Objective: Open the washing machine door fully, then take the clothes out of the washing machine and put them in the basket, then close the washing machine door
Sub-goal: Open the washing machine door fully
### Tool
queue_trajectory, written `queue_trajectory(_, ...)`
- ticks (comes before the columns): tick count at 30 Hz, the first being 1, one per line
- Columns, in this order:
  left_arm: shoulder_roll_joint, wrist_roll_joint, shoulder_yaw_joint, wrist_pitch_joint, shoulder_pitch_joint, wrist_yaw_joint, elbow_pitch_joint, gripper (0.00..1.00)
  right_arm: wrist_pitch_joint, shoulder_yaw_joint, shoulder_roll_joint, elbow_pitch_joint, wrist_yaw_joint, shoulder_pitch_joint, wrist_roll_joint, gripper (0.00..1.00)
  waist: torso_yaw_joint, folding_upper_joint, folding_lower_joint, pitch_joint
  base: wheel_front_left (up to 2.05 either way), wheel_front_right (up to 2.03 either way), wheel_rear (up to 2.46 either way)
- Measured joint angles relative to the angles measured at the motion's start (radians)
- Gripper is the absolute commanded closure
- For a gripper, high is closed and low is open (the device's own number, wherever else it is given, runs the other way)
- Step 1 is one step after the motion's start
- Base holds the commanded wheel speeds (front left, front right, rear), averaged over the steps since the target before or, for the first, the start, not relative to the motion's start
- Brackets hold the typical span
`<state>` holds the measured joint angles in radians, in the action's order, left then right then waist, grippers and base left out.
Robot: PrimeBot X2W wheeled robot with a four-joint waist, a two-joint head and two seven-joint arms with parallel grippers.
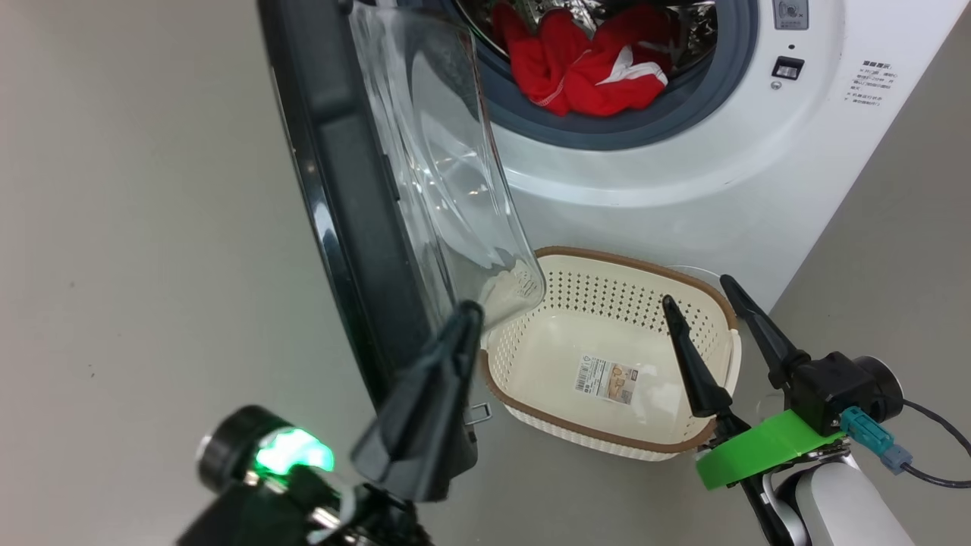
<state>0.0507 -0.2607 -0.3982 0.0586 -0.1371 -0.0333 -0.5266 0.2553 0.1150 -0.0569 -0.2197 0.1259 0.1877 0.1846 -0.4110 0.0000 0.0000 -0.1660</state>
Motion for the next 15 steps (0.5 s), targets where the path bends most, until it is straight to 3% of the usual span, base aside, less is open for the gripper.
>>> queue_trajectory(7, 0.000, -0.023, -0.070, 0.087, 0.000, 0.007, 0.054, 1.00, 0.000, 0.000, 0.000, -0.001, 0.000, 0.001, 0.000, 0.00, 0.006, 0.0000, 0.0001, -0.008, 0.00, 0.00, 0.00)
queue_trajectory(15, 0.006, -0.022, -0.075, 0.112, 0.012, -0.009, 0.178, 1.00, 0.000, 0.001, 0.000, -0.001, 0.000, 0.001, 0.000, 0.00, 0.014, 0.0000, 0.0000, -0.014, 0.00, 0.00, 0.00)
